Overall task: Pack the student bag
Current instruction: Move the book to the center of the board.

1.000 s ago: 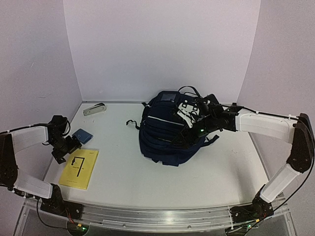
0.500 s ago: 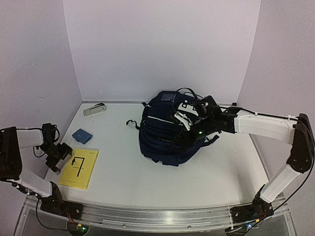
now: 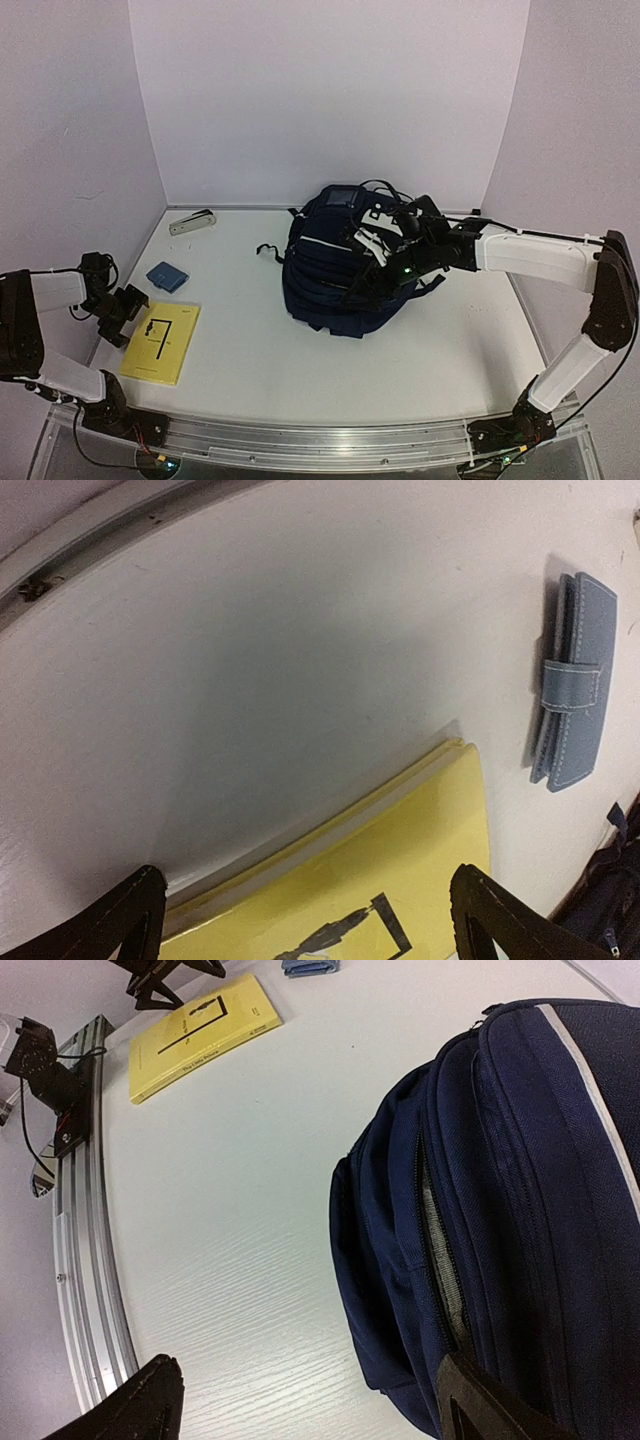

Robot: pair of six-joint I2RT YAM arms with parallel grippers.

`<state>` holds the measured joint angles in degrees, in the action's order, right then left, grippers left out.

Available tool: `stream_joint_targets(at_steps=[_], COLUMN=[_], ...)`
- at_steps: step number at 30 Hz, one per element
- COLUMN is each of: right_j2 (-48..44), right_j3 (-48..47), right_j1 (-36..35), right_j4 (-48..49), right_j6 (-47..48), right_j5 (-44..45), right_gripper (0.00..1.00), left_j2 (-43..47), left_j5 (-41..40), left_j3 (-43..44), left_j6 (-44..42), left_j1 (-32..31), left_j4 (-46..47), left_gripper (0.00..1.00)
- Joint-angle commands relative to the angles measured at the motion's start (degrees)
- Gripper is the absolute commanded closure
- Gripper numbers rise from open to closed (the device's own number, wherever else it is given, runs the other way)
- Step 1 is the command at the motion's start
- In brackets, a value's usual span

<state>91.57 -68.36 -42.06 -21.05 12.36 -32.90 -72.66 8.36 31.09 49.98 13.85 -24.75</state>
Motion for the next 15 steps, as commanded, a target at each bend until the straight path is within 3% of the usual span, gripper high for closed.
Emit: stream_joint_targets(at_steps=[1,4,15], right_j2=[1.2,1.7,6.2], right_j3=[-1.9,-2.4,1.4], right_j1=[-0.2,-0.2,-2.6], right_j4=[-0.4,-1.0,-0.4], right_j6=[0.1,0.1,-3.2], right_j5=[-1.3,-1.4,-7.1], right_gripper=[0.12,0.12,0.17], left_j2=[-2.0,-3.4,-8.0], left_j5=[10.1,13.5,12.9], left_j3=[-3.1,-4.3,-6.1], left_j6=[1.9,3.0,14.8], left_j1=[-0.3,-2.6,-23.7], left_j4=[3.5,6.9,18.5], left_gripper=[0.0,0.0,0.09])
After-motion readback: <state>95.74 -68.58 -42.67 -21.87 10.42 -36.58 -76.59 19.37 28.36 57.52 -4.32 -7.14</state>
